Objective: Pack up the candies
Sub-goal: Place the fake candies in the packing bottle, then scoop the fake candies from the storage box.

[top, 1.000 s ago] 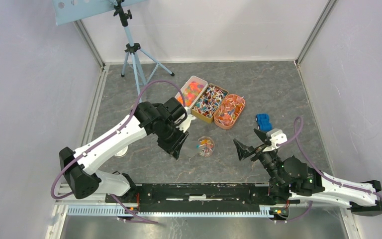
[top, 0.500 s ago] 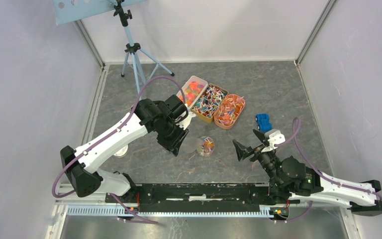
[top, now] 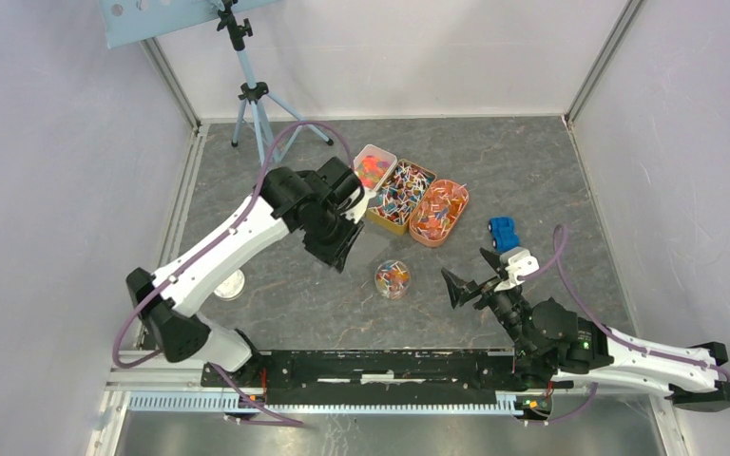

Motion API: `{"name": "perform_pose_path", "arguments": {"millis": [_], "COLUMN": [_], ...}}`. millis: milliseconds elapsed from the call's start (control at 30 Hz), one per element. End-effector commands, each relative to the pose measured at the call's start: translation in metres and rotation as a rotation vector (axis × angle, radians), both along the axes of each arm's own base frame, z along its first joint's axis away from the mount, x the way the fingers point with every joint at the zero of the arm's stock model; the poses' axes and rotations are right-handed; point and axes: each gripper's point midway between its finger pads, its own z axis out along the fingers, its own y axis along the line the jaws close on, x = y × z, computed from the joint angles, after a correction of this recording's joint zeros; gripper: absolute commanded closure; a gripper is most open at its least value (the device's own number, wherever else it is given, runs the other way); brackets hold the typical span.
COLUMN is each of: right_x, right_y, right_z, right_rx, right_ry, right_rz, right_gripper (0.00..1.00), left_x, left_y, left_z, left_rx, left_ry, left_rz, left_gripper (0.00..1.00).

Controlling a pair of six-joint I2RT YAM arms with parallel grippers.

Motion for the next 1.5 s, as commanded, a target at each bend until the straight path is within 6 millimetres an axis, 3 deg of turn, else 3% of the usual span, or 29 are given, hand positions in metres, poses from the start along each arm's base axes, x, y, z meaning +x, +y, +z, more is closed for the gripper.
{"name": "perform_pose_path", "arguments": {"millis": [0,233,367,500,700,1000,1467], "right_x": [-0.002,-0.005,-0.005,-0.005,-0.006,-0.005,-0.005], "right_y": [0.006,0.011,0.014,0.016,0.017,0.016,0.02], "right_z": [0.003,-0.001,0.0,0.003,0.003,0.007,0.005], "right_rx": [0.039,0.039,0.045,0.033,0.023,0.033,0.02], "right_ry": [0.008,0.023,0.019,0.019,0.022,0.014,0.013], "right_rz": [0.015,0.043,0.054,0.06,0.066,0.062,0.062], "right_gripper": [0.02,0.02,0.02,0.02,0.02,0.02,0.02], "left_x": [0.03,0.087,0.121,0.143,0.166,0.187,0.218], "left_y": [-0.012,-0.023,-0.031,-0.044,-0.045,-0.034,-0.053], "left_z": [0.008,0.006,-0.004,-0.018,-0.041,-0.072,-0.086], "left_rx": [0.002,0.061,0.096,0.075,0.132,0.231,0.198], "left_ry": [-0.056,-0.08,-0.091,-0.055,-0.055,-0.041,-0.101], "left_rz": [-0.032,-0.019,-0.008,0.008,-0.003,0.016,0.019], "left_gripper": [0.98,0.98,0.98,0.98,0.98,0.98,0.98]}}
